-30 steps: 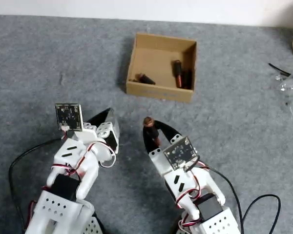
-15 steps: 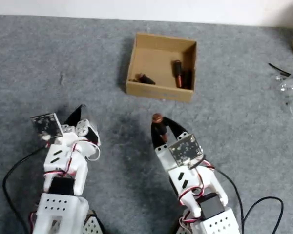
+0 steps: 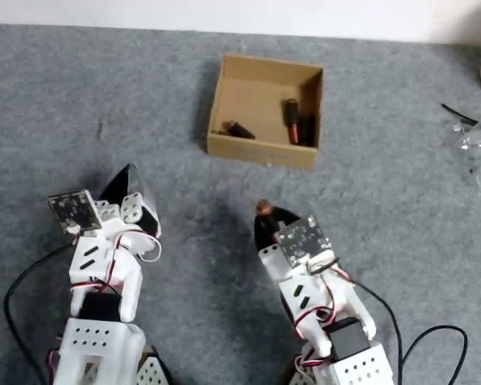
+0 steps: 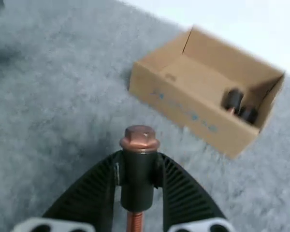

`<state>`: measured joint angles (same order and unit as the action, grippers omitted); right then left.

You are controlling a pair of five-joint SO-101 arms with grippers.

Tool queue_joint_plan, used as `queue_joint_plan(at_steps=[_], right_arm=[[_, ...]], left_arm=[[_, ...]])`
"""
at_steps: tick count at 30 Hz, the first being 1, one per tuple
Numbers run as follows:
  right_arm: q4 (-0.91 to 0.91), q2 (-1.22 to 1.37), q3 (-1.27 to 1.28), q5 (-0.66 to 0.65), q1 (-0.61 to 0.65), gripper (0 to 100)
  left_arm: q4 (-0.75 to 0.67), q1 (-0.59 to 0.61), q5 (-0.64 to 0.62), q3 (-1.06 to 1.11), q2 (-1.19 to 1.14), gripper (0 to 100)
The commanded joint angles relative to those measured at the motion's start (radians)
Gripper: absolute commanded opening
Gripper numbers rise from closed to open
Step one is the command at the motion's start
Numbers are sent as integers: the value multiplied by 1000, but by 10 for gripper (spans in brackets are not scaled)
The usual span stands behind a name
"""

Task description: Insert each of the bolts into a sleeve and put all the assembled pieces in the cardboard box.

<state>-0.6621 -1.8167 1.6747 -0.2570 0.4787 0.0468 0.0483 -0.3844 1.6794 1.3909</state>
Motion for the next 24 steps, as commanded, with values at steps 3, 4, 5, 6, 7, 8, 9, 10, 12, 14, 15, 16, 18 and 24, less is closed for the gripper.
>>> queue_joint_plan(at_steps=[3,4,5,6,7,8,9,10,12,14,15,16,18,24], right_arm=[[-28,-22,145,-15,-15,6],[-28,-22,145,-15,-15,6],[-33,-22,145,-17,-15,6],[-35,-22,145,-17,-15,6],[-45,-22,145,-17,-16,6],[-70,-22,145,-17,-16,6],[-96,-22,145,-17,-16,6],[-120,-22,145,-17,-16,6],[-142,-22,145,-17,-16,6],[-143,-22,145,-17,-16,6],[-145,-22,145,-15,-16,6],[-147,-22,145,-15,-16,6],[-147,-22,145,-17,-16,6],[76,-22,142,-17,-30,5]], left_arm=[[-6,1,144,25,7,10],[-6,-1,144,25,8,10],[-6,-1,144,25,8,10],[-6,-1,144,25,10,10],[-6,-1,144,25,10,10],[-6,-1,144,25,12,10],[-6,-1,144,25,13,9],[-5,-1,144,25,13,9],[-5,-1,144,25,13,9],[-5,-1,144,25,13,9],[-5,-1,144,25,13,9],[-5,-1,144,25,13,9],[-5,-1,144,25,13,10],[-3,-19,147,25,15,9]])
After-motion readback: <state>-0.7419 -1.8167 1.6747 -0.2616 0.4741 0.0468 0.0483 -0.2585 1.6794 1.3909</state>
